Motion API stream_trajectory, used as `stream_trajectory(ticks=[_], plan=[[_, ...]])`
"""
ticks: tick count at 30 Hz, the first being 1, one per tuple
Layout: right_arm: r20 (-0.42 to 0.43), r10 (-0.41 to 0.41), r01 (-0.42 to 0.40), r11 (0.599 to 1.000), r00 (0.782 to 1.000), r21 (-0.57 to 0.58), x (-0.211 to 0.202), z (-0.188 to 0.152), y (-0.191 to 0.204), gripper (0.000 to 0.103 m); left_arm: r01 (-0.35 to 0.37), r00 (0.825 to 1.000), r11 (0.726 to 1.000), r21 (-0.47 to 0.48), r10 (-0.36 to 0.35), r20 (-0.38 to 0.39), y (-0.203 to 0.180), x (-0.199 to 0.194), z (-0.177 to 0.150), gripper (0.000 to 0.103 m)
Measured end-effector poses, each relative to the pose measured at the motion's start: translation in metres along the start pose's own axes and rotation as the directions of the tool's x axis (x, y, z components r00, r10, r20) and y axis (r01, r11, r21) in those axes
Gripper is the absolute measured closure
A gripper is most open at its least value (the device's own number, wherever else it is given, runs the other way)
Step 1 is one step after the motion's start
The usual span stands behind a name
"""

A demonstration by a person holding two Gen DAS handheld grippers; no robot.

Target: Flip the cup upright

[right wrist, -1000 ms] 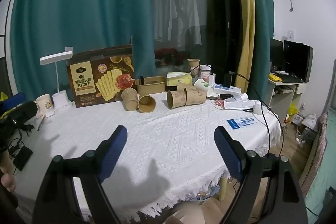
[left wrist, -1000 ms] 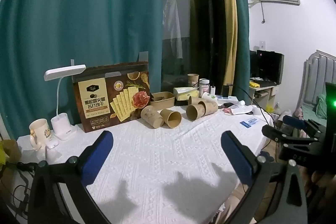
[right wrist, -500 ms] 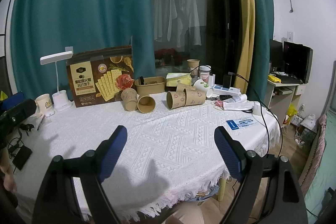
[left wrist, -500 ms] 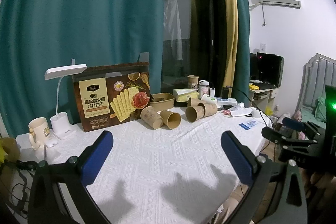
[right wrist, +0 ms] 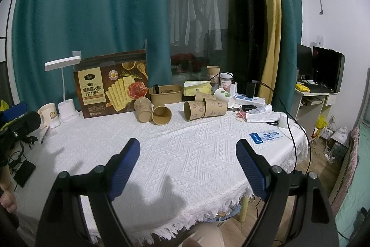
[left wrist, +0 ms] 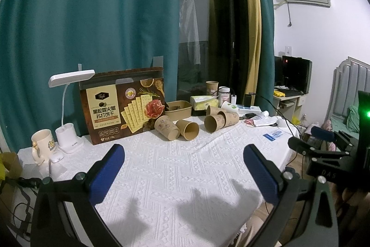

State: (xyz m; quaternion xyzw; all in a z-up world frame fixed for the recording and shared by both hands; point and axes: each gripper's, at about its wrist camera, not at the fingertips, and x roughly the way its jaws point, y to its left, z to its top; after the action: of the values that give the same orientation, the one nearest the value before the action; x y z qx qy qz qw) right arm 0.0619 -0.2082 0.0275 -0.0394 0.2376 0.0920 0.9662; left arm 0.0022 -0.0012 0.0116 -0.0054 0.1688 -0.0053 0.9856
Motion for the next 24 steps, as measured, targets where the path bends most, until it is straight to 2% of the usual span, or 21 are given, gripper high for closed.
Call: stream_trajectory(ticks=[24], plan=[[0.001,-0.001,0.001,1.000,1.000,-0.003,-0.0003,0.0005,0.0016,0.020,0.000,1.000,1.000,0.000,0.000,0.004,-0.0003,-0.0004,-0.0039,0.001]])
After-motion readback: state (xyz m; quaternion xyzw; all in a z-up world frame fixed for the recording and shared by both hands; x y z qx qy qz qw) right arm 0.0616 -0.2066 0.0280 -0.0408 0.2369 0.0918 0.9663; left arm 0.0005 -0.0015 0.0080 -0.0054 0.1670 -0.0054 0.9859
